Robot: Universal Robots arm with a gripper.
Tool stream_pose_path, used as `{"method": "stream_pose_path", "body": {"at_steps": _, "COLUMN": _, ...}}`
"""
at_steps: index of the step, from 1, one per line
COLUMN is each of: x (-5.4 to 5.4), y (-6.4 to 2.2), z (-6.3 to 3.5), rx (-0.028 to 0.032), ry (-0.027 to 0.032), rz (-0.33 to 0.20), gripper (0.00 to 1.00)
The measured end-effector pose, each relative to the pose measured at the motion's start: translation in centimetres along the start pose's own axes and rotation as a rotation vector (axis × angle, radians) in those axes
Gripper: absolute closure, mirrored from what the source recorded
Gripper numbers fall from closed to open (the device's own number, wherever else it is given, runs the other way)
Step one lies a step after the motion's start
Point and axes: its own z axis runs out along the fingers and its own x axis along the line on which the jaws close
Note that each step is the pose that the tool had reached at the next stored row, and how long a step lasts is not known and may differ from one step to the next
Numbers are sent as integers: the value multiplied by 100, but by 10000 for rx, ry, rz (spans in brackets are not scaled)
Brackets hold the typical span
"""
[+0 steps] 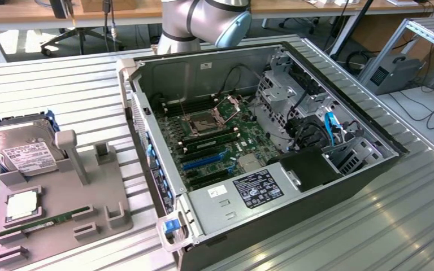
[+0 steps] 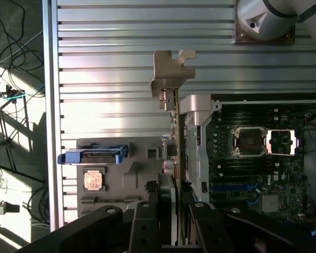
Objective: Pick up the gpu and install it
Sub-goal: 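Pick up the gpu and move the gpu toward the slot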
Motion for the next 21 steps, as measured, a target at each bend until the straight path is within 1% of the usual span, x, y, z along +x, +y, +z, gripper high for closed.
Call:
{"method": "stream_pose_path", "body": {"at_steps": 14, "x": -2, "y": 37, "z": 2, "rx": 2, "ry": -1, "rz": 1, "gripper": 73}}
{"method": "stream_pose_path", "body": {"at_steps": 21, "x": -5, "y": 9, "z": 1, "rx": 14, "ry": -2, "rz": 28, "gripper": 73}}
